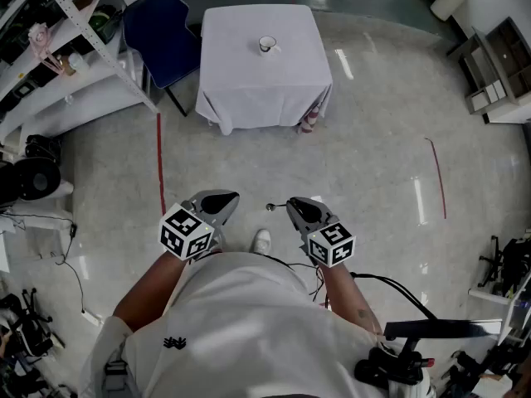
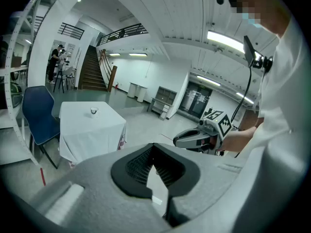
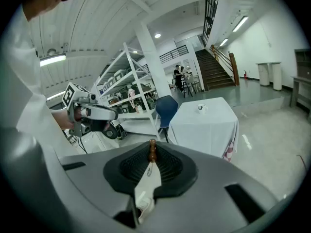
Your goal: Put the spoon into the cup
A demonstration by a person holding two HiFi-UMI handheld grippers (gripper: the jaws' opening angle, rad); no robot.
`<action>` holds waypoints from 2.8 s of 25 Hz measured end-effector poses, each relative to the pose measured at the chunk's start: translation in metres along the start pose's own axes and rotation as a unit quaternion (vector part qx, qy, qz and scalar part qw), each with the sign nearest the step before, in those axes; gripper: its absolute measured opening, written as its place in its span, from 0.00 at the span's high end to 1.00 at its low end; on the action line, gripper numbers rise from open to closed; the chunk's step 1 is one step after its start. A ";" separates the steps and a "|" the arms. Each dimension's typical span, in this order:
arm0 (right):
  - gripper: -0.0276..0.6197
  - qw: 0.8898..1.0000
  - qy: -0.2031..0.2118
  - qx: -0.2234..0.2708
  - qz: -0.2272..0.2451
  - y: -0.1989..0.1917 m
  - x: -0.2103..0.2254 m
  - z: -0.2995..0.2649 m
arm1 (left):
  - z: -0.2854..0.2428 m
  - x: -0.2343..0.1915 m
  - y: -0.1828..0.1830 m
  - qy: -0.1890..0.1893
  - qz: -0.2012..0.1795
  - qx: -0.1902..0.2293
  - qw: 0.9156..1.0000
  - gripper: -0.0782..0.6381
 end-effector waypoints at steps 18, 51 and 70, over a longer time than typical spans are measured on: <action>0.89 1.000 0.014 0.010 -0.011 0.033 0.056 -0.040 | -0.028 -0.051 0.016 0.024 0.013 0.002 1.000 0.88; 0.89 0.994 -0.092 0.047 -0.028 0.291 0.300 -0.295 | -0.117 -0.383 0.184 0.001 0.006 0.039 0.999 0.88; 0.89 0.998 -0.035 0.003 -0.044 0.342 0.501 -0.381 | -0.242 -0.439 0.283 0.090 0.024 0.015 0.996 0.88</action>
Point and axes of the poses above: the fingertips, and each gripper's own axes: z backward along the fingers, x to its right, y out of its top, the point moved 2 cm from there along z, backward along the fingers, and after that the axes turned 8 degrees about y, right-handed, at the moved point
